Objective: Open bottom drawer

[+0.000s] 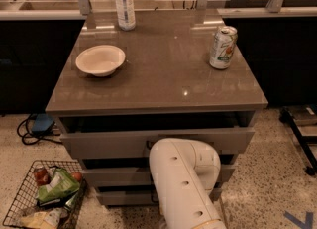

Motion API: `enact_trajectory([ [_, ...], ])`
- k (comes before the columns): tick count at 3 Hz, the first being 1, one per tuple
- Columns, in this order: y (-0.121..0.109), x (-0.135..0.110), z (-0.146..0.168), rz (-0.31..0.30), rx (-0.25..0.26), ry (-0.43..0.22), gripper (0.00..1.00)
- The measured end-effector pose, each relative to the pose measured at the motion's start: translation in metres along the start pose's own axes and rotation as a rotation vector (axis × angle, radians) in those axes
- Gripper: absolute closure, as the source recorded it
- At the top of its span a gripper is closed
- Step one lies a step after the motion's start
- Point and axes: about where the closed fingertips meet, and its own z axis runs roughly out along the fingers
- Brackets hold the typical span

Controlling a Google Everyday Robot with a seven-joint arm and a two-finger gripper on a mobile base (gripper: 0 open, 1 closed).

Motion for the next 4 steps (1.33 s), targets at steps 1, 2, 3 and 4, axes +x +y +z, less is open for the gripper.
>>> enact_trajectory([
  [1,-0.006,0.004,-0.013,0.019,-0.055,-0.049,0.00],
  [2,-0.009,0.005,-0.024,0.029,-0.102,-0.088,0.00],
  [3,-0.006,0.002,-0.042,0.009,-0.178,-0.122,0.00],
  [4,0.001,-0.002,-0.066,-0.022,-0.249,-0.157,0.00],
])
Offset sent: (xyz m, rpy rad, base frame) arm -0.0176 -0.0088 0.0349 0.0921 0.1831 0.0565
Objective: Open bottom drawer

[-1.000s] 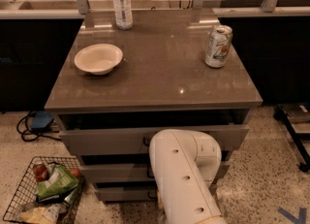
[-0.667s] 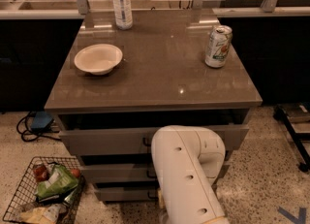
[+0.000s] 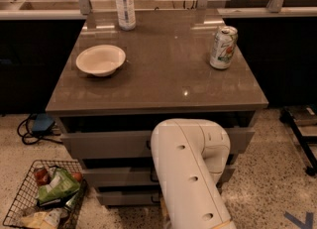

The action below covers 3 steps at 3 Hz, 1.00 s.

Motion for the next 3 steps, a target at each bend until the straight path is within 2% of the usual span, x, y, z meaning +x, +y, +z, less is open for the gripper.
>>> enact_trajectory([
  [1,0.000,0.000,0.000,0.000,-0.001,0.002,0.00],
  [3,0.006,-0.022,0.017,-0.030,-0.058,0.100,0.00],
])
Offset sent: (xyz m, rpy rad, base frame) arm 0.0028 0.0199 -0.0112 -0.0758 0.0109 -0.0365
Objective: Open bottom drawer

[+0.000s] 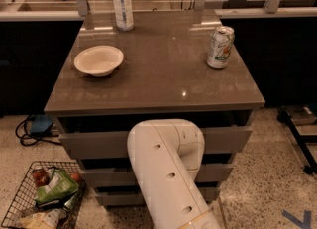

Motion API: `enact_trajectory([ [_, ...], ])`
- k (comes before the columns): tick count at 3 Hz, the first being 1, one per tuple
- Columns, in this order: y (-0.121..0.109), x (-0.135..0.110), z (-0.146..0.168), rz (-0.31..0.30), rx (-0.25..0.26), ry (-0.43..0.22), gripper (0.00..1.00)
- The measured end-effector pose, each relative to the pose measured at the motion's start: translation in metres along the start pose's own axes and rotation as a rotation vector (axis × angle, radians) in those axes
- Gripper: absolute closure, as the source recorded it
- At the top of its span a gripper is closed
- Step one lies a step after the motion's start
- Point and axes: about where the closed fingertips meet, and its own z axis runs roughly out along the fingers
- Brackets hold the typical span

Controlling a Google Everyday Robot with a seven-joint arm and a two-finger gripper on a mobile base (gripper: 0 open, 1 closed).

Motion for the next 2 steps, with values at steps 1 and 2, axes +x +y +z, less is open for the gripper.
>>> enact_trajectory([
  [1,0.0073,0.0076,0.0070,0.008,-0.029,0.073,0.00],
  [2,0.0073,0.0076,0.0070,0.008,-0.029,0.073,0.00],
])
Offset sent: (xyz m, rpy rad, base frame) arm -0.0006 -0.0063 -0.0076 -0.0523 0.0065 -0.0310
